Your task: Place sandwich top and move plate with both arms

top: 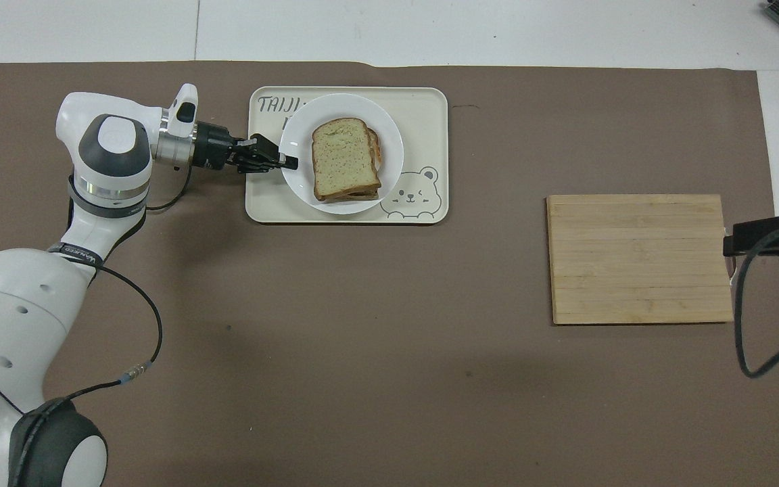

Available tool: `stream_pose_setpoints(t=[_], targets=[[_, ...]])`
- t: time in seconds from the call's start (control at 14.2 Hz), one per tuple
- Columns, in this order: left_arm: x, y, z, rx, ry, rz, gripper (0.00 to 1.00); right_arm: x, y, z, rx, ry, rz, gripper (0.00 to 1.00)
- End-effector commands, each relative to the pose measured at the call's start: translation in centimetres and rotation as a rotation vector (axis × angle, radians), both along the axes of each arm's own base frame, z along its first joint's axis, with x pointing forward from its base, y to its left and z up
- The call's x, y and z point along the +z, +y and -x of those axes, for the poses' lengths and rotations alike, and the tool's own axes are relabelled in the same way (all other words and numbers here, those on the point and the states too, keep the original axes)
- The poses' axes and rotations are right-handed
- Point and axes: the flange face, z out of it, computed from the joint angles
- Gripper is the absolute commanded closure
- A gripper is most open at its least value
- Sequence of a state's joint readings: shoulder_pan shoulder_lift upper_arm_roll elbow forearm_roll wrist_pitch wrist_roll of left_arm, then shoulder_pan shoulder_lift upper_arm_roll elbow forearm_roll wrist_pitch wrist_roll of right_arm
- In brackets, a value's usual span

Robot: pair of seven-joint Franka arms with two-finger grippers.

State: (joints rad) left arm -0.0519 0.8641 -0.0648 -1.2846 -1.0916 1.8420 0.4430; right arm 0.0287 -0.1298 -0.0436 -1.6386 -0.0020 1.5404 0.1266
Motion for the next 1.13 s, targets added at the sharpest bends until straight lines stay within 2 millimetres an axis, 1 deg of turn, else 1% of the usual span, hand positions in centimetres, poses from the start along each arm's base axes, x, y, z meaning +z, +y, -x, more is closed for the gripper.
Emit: stream_pose_setpoints(t=[0.0,0.07,0.14,0.28,0.42,0.49,0.63,0.78,0.85,0.99,1.06], targets=[[0.2,-0.3,-0.7,0.003,-0.009,-0.006,1.00,0.0,-0.2,0.3,0.020,-0.007,0.003,0.00],[0.1,-0.2,-0.6,0.005,-0.004,-0.005,0.87,0.0,-0.2,0.3,0.020,-0.007,0.003,0.00],[0.0,-0.3,-0.6,0.008,-0.001,-0.006,0.01,0.0,-0.2,0.3,0.020,-0.008,0.001,0.00],[0.1,-0.2,-0.5,0.005,0.007,-0.001,0.00,0.0,-0.2,0.3,0.020,-0.007,0.003,0.00],[1.2,0.1,-0.5,0.010,0.027,0.000,0.00,0.0,-0.2,0.3,0.020,-0.007,0.003,0.00],[2.2,0.3,-0.4,0.011,0.048,-0.001,0.00,0.0,-0.2,0.3,0.019,-0.007,0.002,0.00],[4.9,0.4,-0.3,-0.003,0.043,-0.055,0.00,0.0,-0.2,0.3,0.020,-0.007,0.003,0.00],[6.5,1.3,-0.3,-0.001,0.058,-0.089,0.00,0.0,-0.2,0.3,0.020,-0.007,0.003,0.00],[7.7,1.4,-0.1,-0.008,0.050,-0.112,0.00,0.0,-0.2,0.3,0.019,-0.007,0.002,0.00],[10.6,1.5,0.2,-0.006,0.048,-0.217,0.00,0.0,-0.2,0.3,0.020,-0.007,0.001,0.00],[11.5,1.6,0.2,-0.002,0.044,-0.264,0.00,0.0,-0.2,0.3,0.020,-0.007,0.003,0.00]])
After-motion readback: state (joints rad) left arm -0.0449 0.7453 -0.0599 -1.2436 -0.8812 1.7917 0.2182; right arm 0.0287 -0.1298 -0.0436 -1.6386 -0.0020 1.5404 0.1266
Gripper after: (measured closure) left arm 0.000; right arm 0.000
